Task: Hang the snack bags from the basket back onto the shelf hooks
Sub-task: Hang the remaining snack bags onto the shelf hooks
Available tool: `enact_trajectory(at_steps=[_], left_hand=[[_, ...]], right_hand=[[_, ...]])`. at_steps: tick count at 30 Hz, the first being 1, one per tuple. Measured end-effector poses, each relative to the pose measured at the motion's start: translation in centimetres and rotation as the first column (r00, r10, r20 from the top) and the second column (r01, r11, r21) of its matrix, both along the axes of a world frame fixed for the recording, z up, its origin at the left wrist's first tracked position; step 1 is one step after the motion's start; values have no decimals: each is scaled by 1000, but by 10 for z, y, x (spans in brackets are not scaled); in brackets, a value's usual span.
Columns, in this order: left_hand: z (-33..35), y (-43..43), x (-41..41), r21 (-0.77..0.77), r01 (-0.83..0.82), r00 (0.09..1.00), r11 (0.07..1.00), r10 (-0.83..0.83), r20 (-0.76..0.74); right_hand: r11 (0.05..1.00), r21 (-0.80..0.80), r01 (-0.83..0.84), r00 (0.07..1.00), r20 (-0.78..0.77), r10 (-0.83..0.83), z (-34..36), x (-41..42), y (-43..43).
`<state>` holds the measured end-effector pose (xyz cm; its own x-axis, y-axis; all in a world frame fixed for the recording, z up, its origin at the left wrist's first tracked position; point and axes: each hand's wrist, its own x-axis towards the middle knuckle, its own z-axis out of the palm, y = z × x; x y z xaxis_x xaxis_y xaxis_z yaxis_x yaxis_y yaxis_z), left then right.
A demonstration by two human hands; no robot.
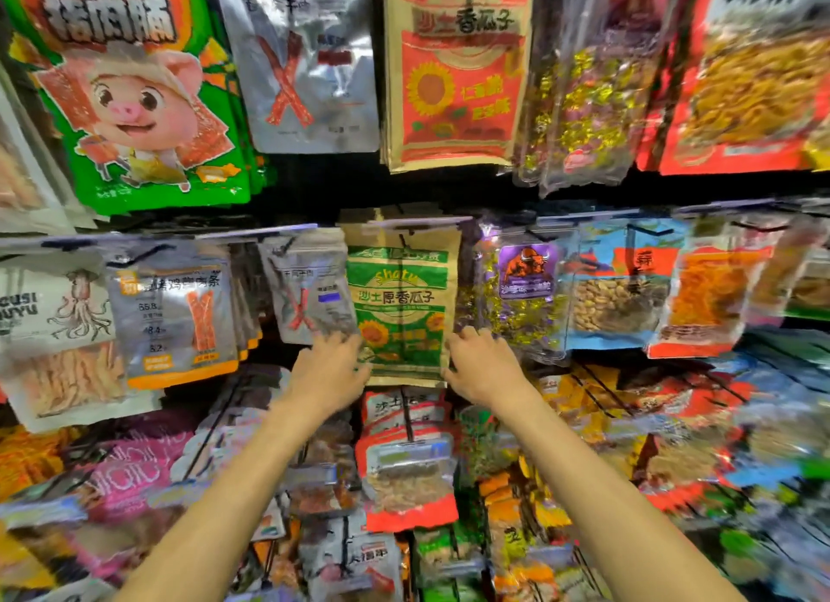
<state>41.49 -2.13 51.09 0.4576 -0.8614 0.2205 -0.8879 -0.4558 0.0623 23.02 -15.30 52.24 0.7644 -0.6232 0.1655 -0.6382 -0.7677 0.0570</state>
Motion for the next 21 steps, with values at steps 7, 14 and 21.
enact_trajectory(at_steps=[7, 14, 21], left_hand=[[-5, -21, -28, -22, -50, 962, 998, 43, -270], [-3, -36, -42, -395, -254, 822, 883, -18, -570], [-14, -50, -13, -477, -358, 752, 803, -54, -657]], right_hand=[[995, 88, -56, 994, 99, 47, -4, -24, -13], [881, 446, -158, 877, 474, -82, -23, 4, -23], [757, 605, -249, 714, 642, -279, -29, 36, -37]])
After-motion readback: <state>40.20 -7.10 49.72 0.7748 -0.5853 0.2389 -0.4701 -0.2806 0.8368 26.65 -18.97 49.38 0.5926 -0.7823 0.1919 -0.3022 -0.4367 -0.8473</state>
